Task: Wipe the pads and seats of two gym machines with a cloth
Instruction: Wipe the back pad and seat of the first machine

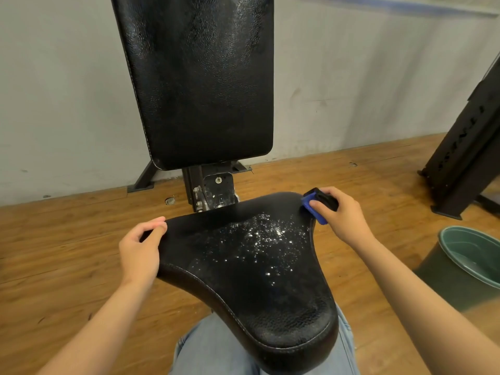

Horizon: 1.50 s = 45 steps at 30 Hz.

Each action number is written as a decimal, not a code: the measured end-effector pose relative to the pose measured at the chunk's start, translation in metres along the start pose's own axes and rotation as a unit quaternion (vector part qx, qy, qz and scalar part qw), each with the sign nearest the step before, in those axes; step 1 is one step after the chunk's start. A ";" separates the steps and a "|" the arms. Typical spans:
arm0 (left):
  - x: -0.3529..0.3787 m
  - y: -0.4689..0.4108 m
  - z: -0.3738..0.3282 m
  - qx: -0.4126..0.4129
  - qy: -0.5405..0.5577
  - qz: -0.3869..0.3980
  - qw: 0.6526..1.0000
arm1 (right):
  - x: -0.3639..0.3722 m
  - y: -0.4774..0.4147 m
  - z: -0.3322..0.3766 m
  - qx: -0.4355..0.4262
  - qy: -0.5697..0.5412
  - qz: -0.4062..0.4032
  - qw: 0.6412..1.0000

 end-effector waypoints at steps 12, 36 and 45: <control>0.001 0.001 0.001 0.011 -0.002 0.009 1.000 | 0.000 -0.006 0.011 -0.007 0.038 0.009 0.999; 0.001 -0.001 0.004 0.008 0.008 0.008 1.000 | 0.019 0.009 0.040 -0.039 0.067 0.091 0.993; 0.000 -0.002 0.006 0.010 0.005 0.007 1.000 | 0.019 0.029 0.068 -0.046 0.030 0.263 0.963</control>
Point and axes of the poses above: each hand's wrist, its own y-axis away from the middle knuckle, its own x-axis out of the palm, z = x × y, the point moved 5 cm from there along -y, towards the middle knuckle, and after that the axes turned 8 degrees about -y, right-handed, at the moved point
